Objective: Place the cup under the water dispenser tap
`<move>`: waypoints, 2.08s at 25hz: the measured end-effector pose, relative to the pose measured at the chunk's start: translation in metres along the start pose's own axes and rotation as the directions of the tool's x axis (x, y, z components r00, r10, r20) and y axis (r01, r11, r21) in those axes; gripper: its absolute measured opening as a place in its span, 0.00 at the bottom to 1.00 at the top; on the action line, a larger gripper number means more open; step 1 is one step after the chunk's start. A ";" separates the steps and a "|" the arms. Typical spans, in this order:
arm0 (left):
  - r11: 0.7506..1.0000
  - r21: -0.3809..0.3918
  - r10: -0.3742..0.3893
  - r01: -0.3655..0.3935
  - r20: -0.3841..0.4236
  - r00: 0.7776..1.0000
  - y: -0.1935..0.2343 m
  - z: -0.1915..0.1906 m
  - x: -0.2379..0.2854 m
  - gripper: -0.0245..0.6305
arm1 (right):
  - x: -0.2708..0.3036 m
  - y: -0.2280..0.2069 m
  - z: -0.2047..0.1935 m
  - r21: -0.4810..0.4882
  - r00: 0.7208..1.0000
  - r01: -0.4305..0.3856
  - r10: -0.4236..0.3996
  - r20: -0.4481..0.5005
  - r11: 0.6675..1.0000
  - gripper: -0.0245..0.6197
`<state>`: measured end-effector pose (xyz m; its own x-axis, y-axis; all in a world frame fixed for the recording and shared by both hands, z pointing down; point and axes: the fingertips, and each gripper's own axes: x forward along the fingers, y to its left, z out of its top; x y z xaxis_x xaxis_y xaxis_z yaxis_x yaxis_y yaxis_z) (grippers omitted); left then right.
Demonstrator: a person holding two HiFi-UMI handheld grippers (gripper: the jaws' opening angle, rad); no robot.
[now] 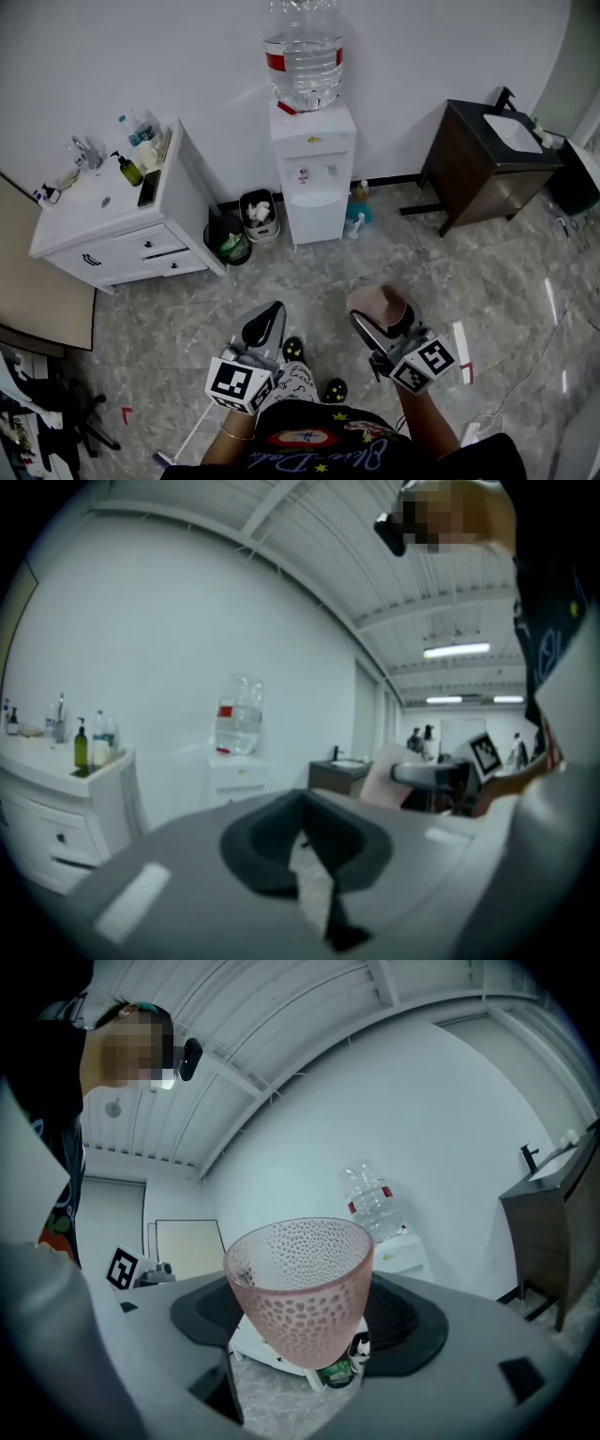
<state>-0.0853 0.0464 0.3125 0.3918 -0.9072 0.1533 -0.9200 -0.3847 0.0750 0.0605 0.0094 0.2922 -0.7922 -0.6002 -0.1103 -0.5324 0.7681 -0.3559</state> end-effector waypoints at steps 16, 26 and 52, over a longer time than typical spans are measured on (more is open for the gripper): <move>0.954 -0.114 -0.289 0.278 -0.093 0.953 0.193 -0.040 0.339 0.03 | 0.309 -0.288 -0.111 -0.065 0.948 0.239 -0.247 -0.198 0.969 0.58; 0.943 -0.269 -0.256 0.195 -0.217 0.942 0.230 -0.169 0.417 0.03 | 0.359 -0.470 -0.277 -0.118 0.872 0.316 -0.337 -0.354 0.941 0.58; 0.977 -0.203 -0.115 0.066 -0.241 0.964 0.248 -0.210 0.469 0.03 | 0.409 -0.548 -0.365 -0.233 0.831 0.227 -0.313 -0.459 0.946 0.59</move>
<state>-0.1274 -0.4385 0.6095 0.4857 -0.7890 0.3763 -0.8711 -0.4009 0.2837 -0.0802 -0.5753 0.7806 -0.6293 -0.6365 0.4459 -0.7526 0.6421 -0.1457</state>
